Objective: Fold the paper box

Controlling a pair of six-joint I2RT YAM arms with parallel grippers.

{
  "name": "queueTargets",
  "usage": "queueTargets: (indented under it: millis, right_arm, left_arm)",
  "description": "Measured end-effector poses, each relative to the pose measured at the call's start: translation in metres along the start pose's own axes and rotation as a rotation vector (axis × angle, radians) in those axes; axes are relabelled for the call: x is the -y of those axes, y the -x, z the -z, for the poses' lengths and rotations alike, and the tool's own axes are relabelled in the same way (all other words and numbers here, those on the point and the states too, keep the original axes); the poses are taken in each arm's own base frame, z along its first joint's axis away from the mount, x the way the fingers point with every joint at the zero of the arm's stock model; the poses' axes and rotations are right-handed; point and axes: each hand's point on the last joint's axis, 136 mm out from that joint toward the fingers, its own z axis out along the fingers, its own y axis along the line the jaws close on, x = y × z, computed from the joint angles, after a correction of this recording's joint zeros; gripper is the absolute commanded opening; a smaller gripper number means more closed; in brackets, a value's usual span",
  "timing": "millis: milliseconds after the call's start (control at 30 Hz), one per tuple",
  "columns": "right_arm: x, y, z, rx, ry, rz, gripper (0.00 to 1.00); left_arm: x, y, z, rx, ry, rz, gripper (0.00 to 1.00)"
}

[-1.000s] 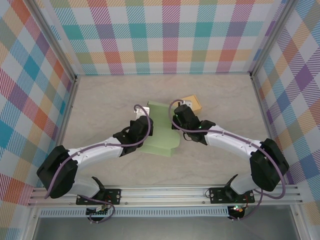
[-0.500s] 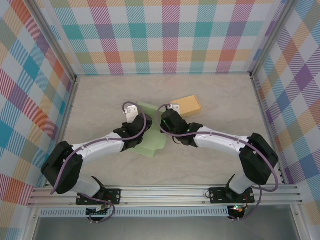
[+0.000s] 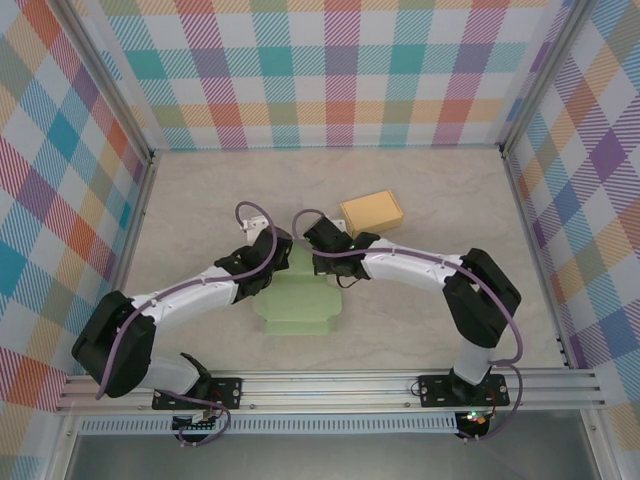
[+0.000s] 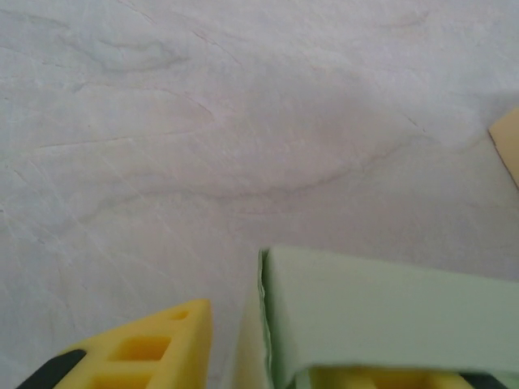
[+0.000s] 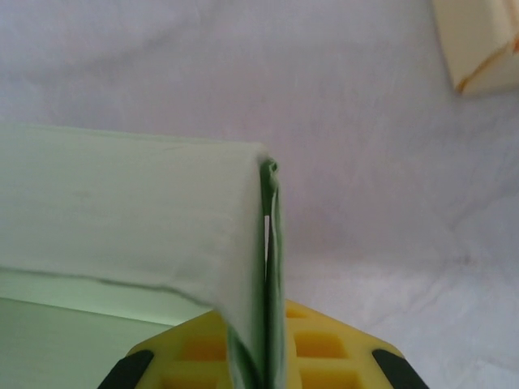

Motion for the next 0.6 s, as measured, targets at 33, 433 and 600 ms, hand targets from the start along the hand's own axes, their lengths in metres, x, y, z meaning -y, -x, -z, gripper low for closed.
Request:
queueTargets:
  millis: [33, 433, 600]
  right_arm:
    - [0.0, -0.005, -0.001, -0.024, 0.002, 0.001, 0.0]
    - [-0.003, -0.027, -0.007, -0.149, 0.009, 0.011, 0.0]
    - [-0.008, -0.03, -0.011, -0.173, 0.025, 0.012, 0.0]
  left_arm:
    - [-0.001, -0.002, 0.002, -0.011, 0.0, -0.005, 0.36]
    - [-0.012, -0.025, 0.008, -0.117, 0.015, -0.047, 0.31]
    - [-0.019, -0.034, 0.002, -0.136, 0.051, -0.052, 0.09]
